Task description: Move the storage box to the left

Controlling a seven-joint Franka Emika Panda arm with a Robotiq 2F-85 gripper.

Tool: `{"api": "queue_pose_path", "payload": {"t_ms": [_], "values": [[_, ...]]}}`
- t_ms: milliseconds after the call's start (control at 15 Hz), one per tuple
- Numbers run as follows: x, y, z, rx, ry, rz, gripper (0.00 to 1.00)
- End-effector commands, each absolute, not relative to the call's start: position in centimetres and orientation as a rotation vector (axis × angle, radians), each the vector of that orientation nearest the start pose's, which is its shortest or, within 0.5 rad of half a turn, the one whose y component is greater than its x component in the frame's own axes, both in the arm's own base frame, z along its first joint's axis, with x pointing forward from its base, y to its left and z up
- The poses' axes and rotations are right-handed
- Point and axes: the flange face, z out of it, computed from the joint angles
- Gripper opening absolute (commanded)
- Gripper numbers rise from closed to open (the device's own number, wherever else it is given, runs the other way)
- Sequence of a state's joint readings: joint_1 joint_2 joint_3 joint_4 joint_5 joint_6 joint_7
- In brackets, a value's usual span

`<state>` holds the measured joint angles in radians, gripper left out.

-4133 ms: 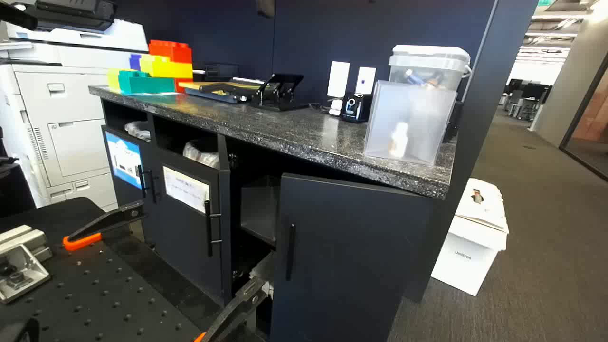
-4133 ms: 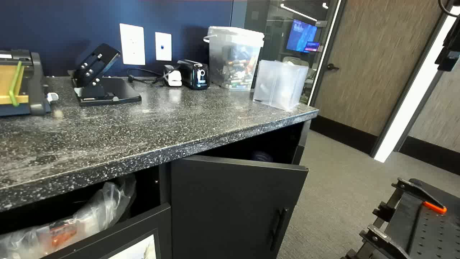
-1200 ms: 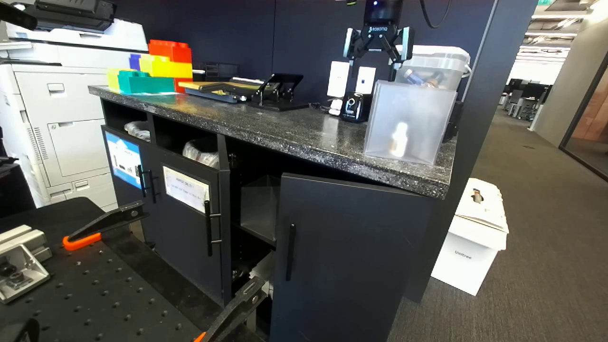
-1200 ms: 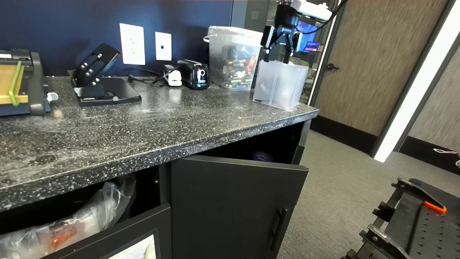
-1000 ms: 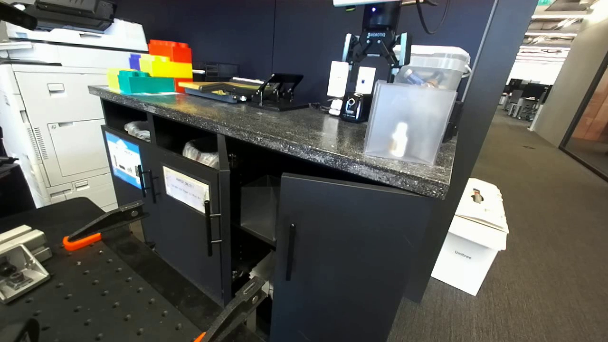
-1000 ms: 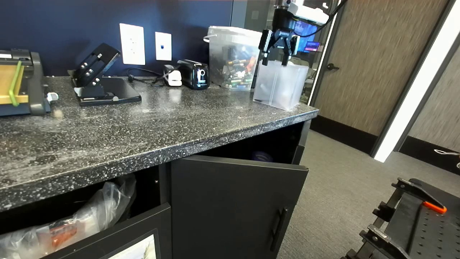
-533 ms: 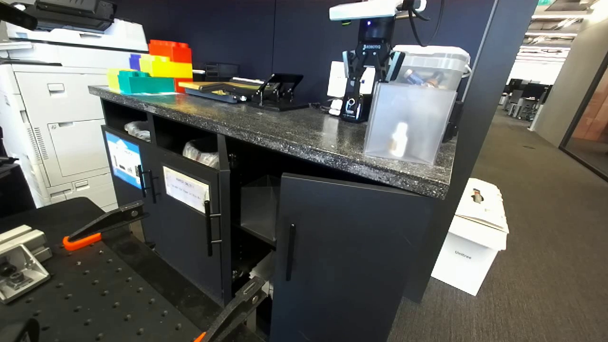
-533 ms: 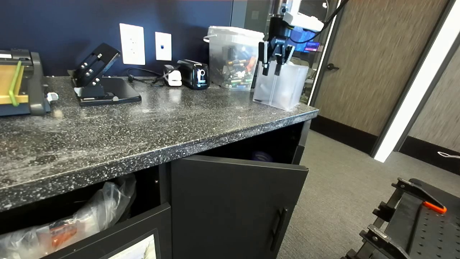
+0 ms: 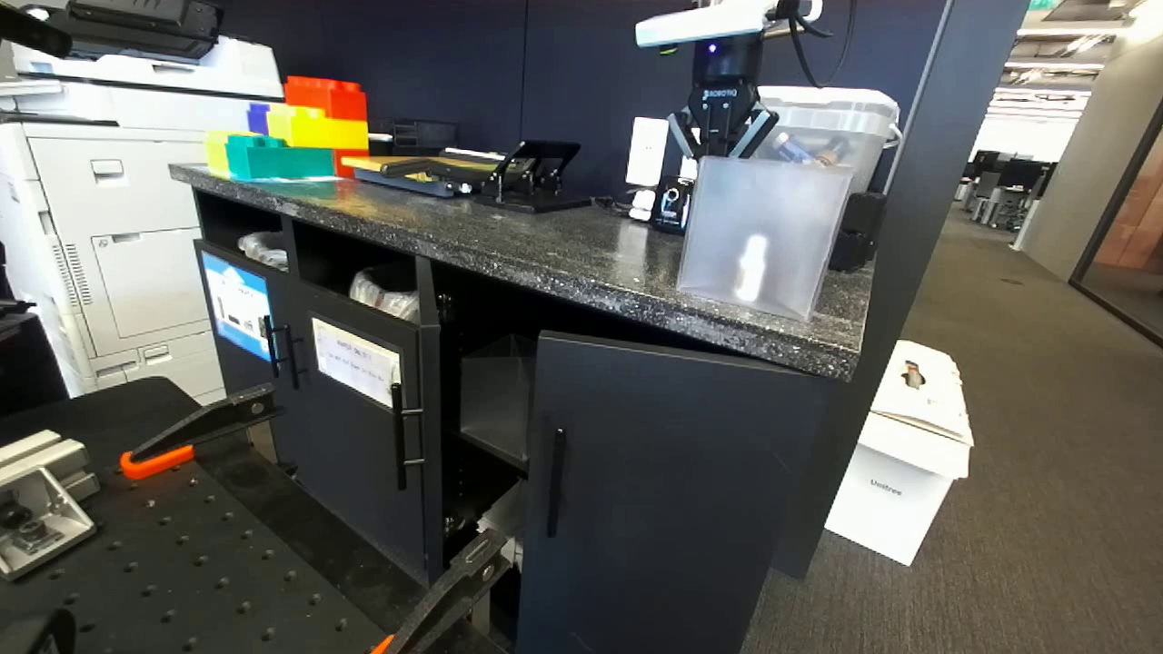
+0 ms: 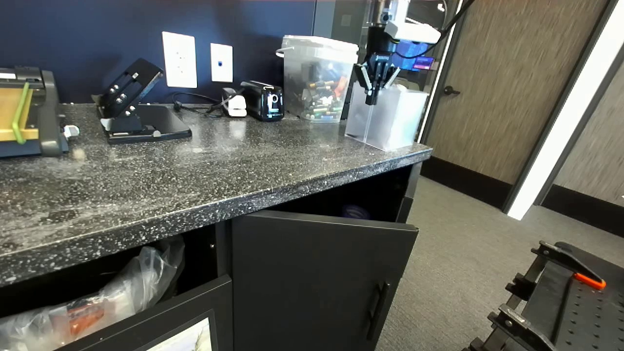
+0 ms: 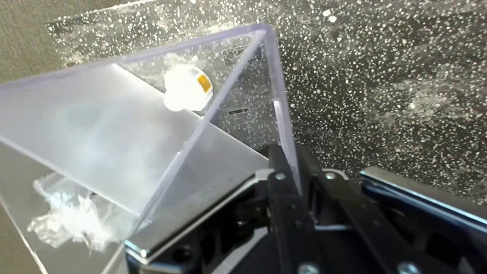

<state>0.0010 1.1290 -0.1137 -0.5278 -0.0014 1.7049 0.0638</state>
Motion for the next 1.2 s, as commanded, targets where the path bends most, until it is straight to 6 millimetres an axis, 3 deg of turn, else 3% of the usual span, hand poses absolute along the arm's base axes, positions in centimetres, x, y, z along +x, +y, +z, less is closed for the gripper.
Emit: {"api": "queue_pose_path", "payload": {"t_ms": [0, 133, 400, 667, 933, 1133], "values": [[80.0, -3.7, 36.3, -3.227, 0.189, -0.097, 0.01], [79.8, -2.8, 38.3, -3.209, 0.182, -0.113, 0.01], [79.2, 1.8, 42.7, -3.154, 0.096, -0.166, 0.02], [78.4, 11.8, 43.9, -3.116, -0.048, -0.213, 0.02], [76.4, 23.0, 42.4, -3.102, -0.156, -0.223, 0.02], [74.8, 29.0, 40.8, -3.111, -0.186, -0.237, 0.02]]}}
